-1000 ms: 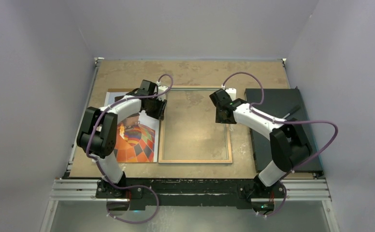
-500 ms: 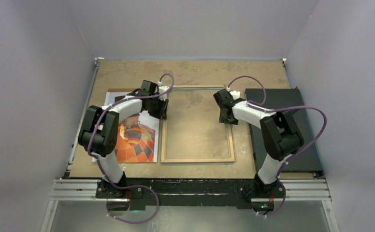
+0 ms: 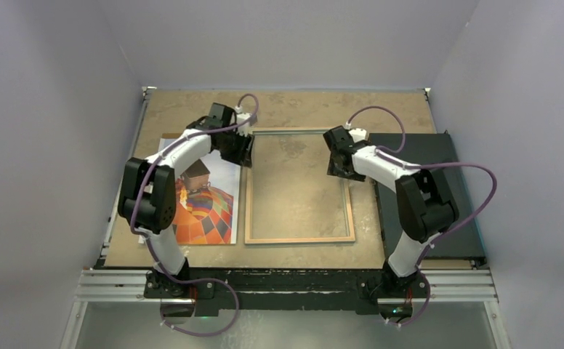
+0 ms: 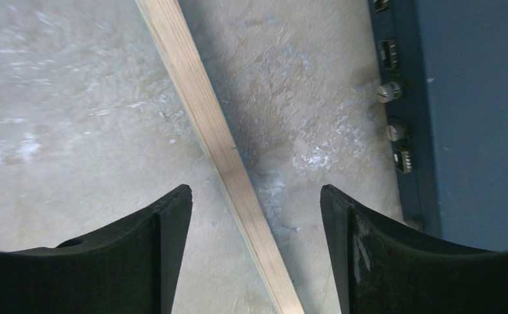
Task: Put the photo into the frame
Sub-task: Turn over the photo frame at the center of the board.
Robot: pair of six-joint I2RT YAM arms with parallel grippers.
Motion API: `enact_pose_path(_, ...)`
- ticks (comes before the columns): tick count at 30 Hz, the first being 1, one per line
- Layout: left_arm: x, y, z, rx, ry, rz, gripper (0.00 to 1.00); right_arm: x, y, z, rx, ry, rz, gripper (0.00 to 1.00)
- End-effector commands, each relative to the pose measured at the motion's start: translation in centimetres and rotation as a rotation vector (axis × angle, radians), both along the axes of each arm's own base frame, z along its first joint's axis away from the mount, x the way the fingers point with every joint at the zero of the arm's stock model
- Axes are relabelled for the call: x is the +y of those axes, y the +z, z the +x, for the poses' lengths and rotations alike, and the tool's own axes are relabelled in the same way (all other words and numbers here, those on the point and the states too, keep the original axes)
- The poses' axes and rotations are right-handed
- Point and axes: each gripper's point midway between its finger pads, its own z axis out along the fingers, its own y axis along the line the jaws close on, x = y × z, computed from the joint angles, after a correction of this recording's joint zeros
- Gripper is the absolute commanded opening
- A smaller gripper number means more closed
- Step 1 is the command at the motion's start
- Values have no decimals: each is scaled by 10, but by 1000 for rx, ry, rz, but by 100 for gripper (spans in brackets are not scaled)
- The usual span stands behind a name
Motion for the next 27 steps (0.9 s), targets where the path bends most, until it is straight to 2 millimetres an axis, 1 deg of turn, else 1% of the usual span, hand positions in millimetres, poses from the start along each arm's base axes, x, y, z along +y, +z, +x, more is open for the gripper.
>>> enact_pose_path(1, 40, 80, 16, -104, 32, 0, 47, 20, 80, 19, -213, 1, 74, 78)
enact_pose_path(2, 57, 92, 21, -127, 58, 16, 50, 39, 91, 20, -244, 44, 107, 79)
enact_pose_path(4, 98, 110, 28, -166, 123, 70, 59, 89, 111, 20, -286, 144, 171, 82)
enact_pose_path(5, 120, 116, 30, -183, 153, 106, 67, 117, 117, 18, -291, 196, 194, 82)
enact_pose_path(6, 144, 122, 30, -194, 188, 142, 79, 145, 118, 14, -279, 246, 216, 83)
enact_pose_path(7, 168, 126, 30, -202, 228, 171, 86, 174, 120, 9, -272, 299, 238, 82)
enact_pose_path(9, 213, 132, 26, -211, 304, 227, 89, 229, 124, 1, -272, 394, 284, 82)
enact_pose_path(11, 254, 133, 19, -206, 379, 277, 90, 281, 125, -8, -274, 499, 328, 81)
enact_pose_path(12, 271, 132, 14, -200, 408, 306, 90, 305, 122, -14, -267, 551, 347, 81)
enact_pose_path(14, 300, 127, 5, -189, 454, 353, 94, 345, 116, -21, -255, 638, 389, 80)
enact_pose_path(16, 318, 117, -5, -179, 491, 354, 95, 373, 104, -26, -230, 685, 399, 79)
enact_pose_path(18, 321, 96, -15, -141, 485, 374, 96, 388, 95, -31, -205, 713, 412, 79)
enact_pose_path(21, 324, 68, -25, -94, 466, 388, 88, 398, 84, -34, -188, 737, 445, 80)
enact_pose_path(23, 326, 55, -30, -68, 466, 394, 80, 404, 72, -42, -146, 761, 476, 80)
enact_pose_path(25, 331, 43, -32, -52, 472, 421, 69, 405, 58, -44, -115, 753, 476, 80)
enact_pose_path(27, 339, 33, -36, -36, 477, 462, 65, 404, 43, -44, -91, 738, 462, 80)
